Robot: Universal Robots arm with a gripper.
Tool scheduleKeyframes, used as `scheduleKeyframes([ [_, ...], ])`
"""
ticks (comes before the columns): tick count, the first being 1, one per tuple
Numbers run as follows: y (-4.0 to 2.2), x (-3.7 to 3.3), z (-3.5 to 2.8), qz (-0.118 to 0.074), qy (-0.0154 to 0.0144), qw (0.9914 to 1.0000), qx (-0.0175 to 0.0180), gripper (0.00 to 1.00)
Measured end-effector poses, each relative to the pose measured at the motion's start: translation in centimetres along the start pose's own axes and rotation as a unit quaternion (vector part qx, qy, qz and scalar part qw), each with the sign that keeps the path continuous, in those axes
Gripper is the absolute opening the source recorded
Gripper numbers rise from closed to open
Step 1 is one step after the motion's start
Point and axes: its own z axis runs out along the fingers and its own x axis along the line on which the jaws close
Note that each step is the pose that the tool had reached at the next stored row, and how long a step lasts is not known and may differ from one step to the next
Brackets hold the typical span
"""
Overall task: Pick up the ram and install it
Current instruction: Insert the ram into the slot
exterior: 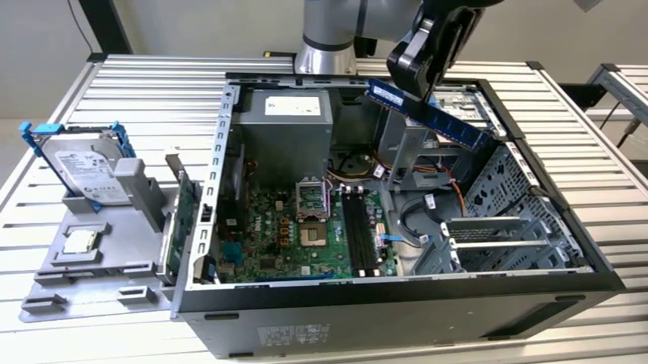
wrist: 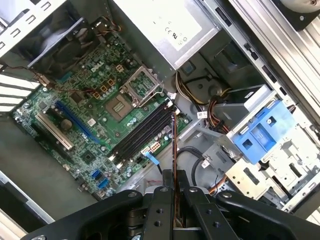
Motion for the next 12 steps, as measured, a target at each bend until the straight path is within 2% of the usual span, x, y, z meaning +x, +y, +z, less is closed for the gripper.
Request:
scheduleKeyframes([
  [12,0.0,0.0,0.0,0.013,-0.0004,0.99992,0.0012,0.0],
])
